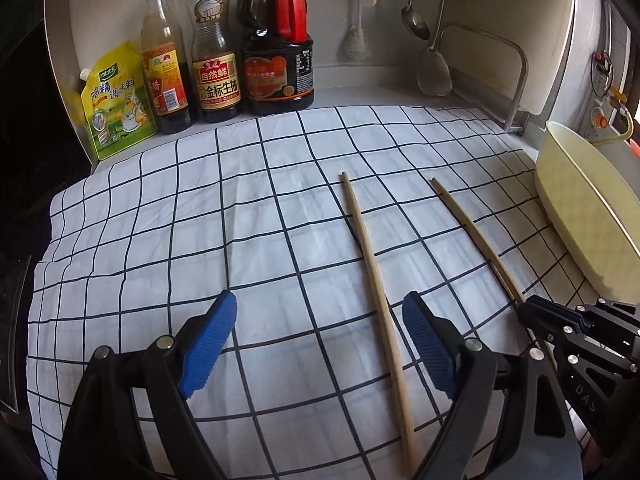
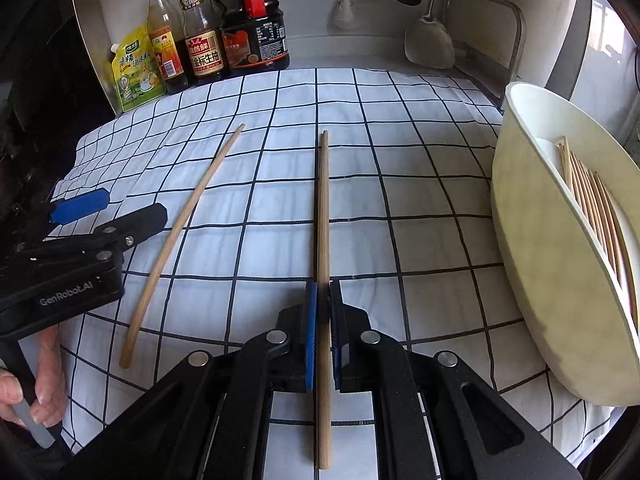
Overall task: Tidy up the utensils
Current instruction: 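Lower both tools and spread the last two chopsticks apart, then close the right tool on one chopstick while the left tool grasps the other, then carry both held chopsticks up and over the cream basin, then open both tools to drop the chopsticks into the basin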
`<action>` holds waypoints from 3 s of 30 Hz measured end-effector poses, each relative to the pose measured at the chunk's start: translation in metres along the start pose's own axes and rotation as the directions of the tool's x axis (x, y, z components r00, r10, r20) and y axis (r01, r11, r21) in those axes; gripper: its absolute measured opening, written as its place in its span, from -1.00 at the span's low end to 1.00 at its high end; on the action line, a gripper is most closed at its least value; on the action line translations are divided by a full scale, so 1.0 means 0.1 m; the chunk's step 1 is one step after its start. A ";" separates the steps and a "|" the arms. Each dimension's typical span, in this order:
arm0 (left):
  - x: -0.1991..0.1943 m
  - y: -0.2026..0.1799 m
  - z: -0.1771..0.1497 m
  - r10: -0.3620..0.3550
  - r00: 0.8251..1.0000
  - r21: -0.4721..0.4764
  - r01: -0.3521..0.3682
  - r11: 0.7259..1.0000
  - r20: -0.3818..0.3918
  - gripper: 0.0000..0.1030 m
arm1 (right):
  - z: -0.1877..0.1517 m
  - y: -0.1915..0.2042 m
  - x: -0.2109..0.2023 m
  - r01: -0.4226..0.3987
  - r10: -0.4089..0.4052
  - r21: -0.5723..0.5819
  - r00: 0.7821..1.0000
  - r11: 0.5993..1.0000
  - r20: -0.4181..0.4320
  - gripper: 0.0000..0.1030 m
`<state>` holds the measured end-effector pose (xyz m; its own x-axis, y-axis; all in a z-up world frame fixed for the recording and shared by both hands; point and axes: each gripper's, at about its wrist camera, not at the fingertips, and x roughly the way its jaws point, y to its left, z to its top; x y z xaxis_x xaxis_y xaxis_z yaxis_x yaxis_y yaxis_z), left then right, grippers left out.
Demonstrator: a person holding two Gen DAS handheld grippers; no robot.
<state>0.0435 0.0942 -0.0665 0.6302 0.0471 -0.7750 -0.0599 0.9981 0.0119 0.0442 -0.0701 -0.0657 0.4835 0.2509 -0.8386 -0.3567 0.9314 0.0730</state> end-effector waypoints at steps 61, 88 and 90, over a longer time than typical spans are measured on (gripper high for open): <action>-0.72 -1.42 0.79 -0.341 0.939 0.265 0.316 0.911 0.053 -0.86 | 0.19 -1.25 -1.41 -0.024 -0.065 0.259 0.943 0.966 0.326 -0.88; -0.40 -2.41 1.12 -0.367 0.929 0.336 0.334 0.881 0.038 0.30 | 0.02 -2.06 -1.38 0.062 -0.190 0.444 0.949 0.894 0.251 -0.73; -0.41 -2.34 1.12 -0.363 0.931 0.319 0.332 0.887 0.041 0.40 | 0.02 -2.03 -1.41 0.069 -0.199 0.440 0.946 0.895 0.257 -0.65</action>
<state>0.1188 -0.1372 0.0336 0.6400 -0.3171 -0.6999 0.4036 0.9138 -0.0450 0.0504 -0.2933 0.0387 0.7335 0.1200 -0.6690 0.0653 0.9673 0.2452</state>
